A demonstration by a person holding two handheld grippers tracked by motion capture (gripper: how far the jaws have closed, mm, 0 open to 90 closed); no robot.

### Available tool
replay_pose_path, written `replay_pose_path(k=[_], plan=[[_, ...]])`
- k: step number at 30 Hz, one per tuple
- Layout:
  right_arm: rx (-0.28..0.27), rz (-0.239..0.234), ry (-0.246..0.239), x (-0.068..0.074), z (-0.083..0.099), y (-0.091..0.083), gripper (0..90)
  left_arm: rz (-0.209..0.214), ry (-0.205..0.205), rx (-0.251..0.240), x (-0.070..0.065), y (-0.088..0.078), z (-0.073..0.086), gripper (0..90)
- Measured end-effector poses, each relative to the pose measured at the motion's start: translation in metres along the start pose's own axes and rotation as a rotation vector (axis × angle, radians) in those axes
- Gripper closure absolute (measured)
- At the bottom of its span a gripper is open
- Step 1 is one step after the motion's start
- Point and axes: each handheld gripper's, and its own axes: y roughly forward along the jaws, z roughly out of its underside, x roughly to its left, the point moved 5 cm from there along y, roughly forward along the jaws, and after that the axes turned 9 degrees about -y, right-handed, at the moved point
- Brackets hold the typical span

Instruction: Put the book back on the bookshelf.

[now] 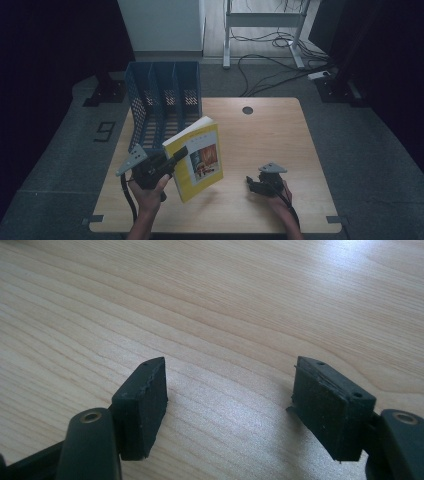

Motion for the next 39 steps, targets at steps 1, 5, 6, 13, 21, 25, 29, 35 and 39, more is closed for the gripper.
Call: replay_pose_path(k=[1, 5, 6, 13, 21, 25, 29, 35, 39], plan=[[0.000, 0.000, 0.000, 0.000, 0.000, 0.000, 29.2, -0.001, -0.001, -0.003, 0.000, 0.000, -0.001, 75.8], [0.000, 0.001, 0.001, 0.000, 0.000, 0.000, 29.2, -0.005, -0.003, -0.012, 0.001, 0.000, -0.005, 75.8], [0.002, 0.001, 0.000, 0.000, 0.000, 0.000, 29.2, -0.005, -0.004, -0.016, 0.001, 0.001, -0.006, 75.8], [0.001, 0.001, 0.001, 0.000, 0.000, 0.000, 29.2, -0.016, -0.002, -0.023, 0.002, 0.001, -0.011, 75.8], [0.002, 0.003, 0.003, 0.000, 0.000, 0.000, 29.2, -0.023, -0.004, -0.036, 0.003, 0.000, -0.020, 75.8], [0.001, 0.004, 0.005, 0.000, 0.000, 0.000, 29.2, -0.027, -0.008, -0.047, 0.005, -0.001, -0.025, 75.8], [0.002, 0.004, 0.006, -0.001, 0.000, 0.000, 29.2, -0.035, -0.014, -0.056, 0.008, -0.002, -0.028, 75.8], [0.003, 0.004, 0.007, -0.001, 0.000, 0.000, 29.2, -0.052, -0.018, -0.062, 0.014, -0.001, -0.032, 75.8], [0.003, 0.005, 0.007, -0.001, 0.000, 0.000, 29.2, -0.063, -0.019, -0.067, 0.018, -0.001, -0.034, 75.8]])
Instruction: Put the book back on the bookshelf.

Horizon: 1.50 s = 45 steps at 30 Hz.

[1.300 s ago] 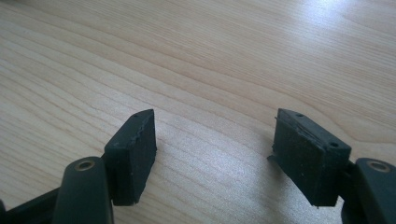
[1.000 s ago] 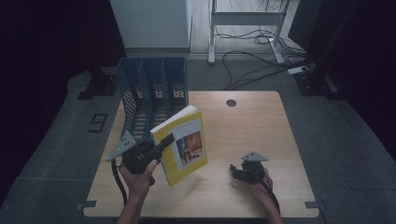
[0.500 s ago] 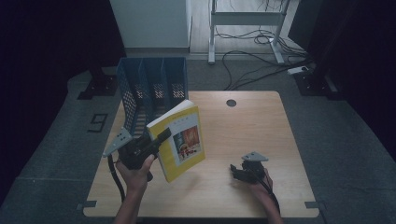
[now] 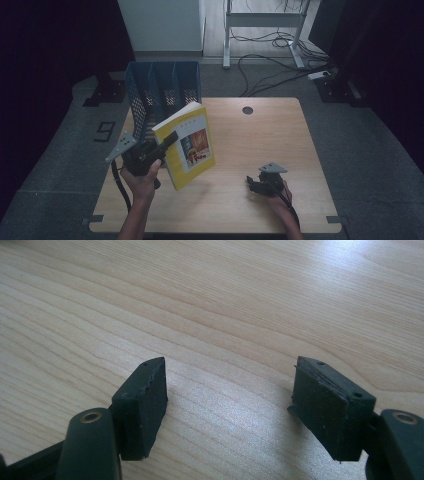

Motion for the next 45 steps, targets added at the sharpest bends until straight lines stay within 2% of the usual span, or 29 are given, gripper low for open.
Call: replay_pose_path(k=[24, 45], plan=[[0.001, 0.003, 0.002, 0.000, 0.000, 0.000, 29.2, -0.063, -0.015, -0.029, 0.021, 0.001, -0.017, 75.7], [0.001, 0.004, 0.000, 0.000, 0.000, 0.000, 29.2, -0.091, -0.005, -0.054, 0.025, 0.004, -0.034, 75.7]])
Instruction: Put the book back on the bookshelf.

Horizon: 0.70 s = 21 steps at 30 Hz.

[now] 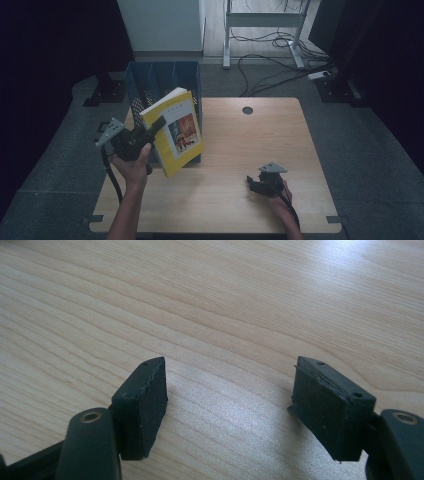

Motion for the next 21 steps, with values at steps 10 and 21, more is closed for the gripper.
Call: replay_pose_path(k=[10, 21], plan=[[-0.001, 0.000, 0.001, 0.000, 0.000, 0.000, 29.2, -0.011, -0.003, -0.002, 0.001, 0.006, -0.006, 75.7], [0.000, 0.000, 0.000, 0.000, 0.000, 0.000, 29.2, -0.031, -0.012, -0.013, 0.008, 0.012, -0.012, 75.7]])
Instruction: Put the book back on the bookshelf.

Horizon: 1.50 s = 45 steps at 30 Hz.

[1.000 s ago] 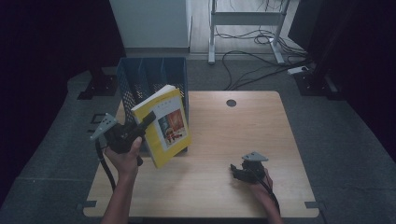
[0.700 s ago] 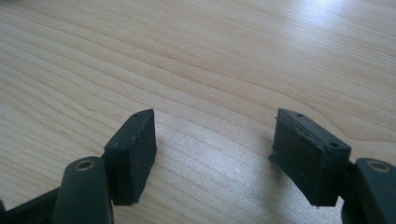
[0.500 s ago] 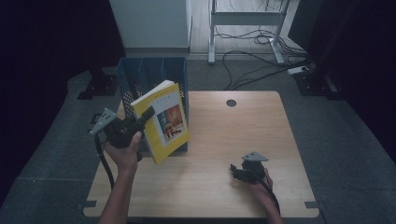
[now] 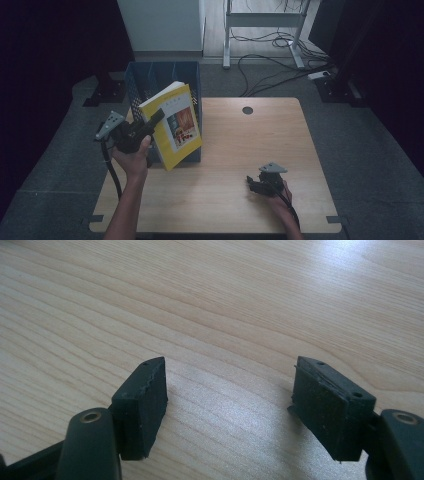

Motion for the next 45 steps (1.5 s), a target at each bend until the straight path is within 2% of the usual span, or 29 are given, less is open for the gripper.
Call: replay_pose_path(k=[14, 22, 45], plan=[[0.001, 0.004, 0.001, 0.000, 0.000, 0.000, 29.2, -0.028, -0.011, -0.014, 0.004, 0.006, -0.012, 75.6], [0.001, 0.005, 0.003, 0.000, 0.000, 0.000, 29.0, -0.042, -0.002, -0.023, 0.004, 0.011, -0.019, 75.6], [0.003, 0.006, 0.005, 0.000, 0.000, 0.000, 28.8, -0.115, -0.001, -0.011, 0.020, 0.040, -0.016, 75.6]])
